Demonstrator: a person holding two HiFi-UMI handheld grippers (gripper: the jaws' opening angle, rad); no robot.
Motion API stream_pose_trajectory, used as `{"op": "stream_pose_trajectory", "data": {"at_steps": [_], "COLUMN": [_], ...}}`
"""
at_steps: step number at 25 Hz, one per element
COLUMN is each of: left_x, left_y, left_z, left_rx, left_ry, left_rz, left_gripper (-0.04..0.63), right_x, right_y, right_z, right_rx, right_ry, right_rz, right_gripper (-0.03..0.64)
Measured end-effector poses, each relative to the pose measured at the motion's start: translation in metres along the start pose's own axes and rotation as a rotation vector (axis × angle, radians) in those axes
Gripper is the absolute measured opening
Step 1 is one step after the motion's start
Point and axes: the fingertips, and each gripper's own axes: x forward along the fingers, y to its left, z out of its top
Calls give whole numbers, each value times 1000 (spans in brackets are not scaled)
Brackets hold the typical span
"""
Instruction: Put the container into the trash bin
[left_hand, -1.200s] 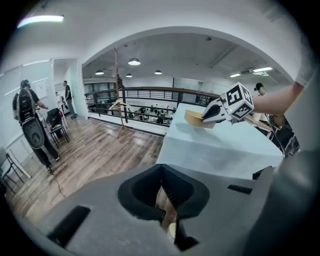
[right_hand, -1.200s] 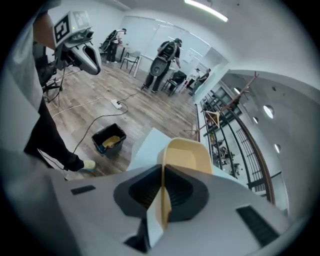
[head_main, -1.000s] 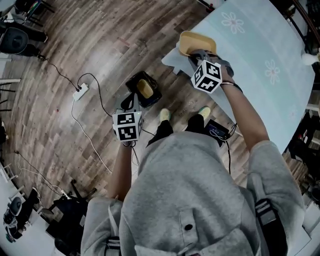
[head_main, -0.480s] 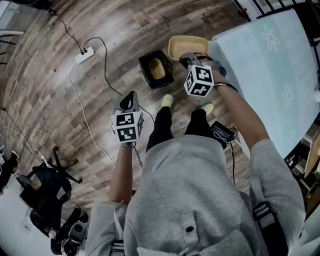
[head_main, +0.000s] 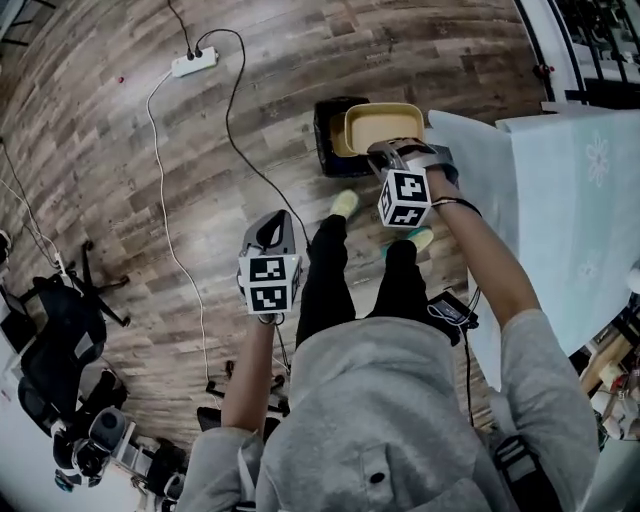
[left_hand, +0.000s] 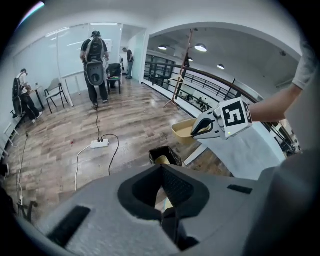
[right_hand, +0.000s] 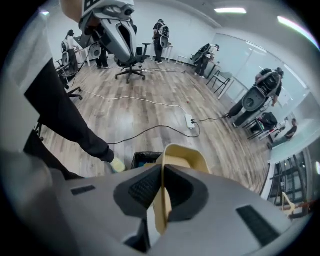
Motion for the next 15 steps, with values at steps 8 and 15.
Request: {"op": "stream_pose_trajectory", "data": {"at_steps": [8, 15], "left_x": [11, 16], "left_y": [12, 16], "left_z": [-10, 5], "left_rx": [-66, -31], "left_ry": [4, 9], "left_rz": [10, -1], "left_gripper": [20, 20], "right_x": [38, 30], "right_y": [4, 3], "right_z": [17, 17], "right_rx": [128, 231], "right_ry": [-48, -77], "right_rz": [73, 109], "right_gripper": [43, 110]}}
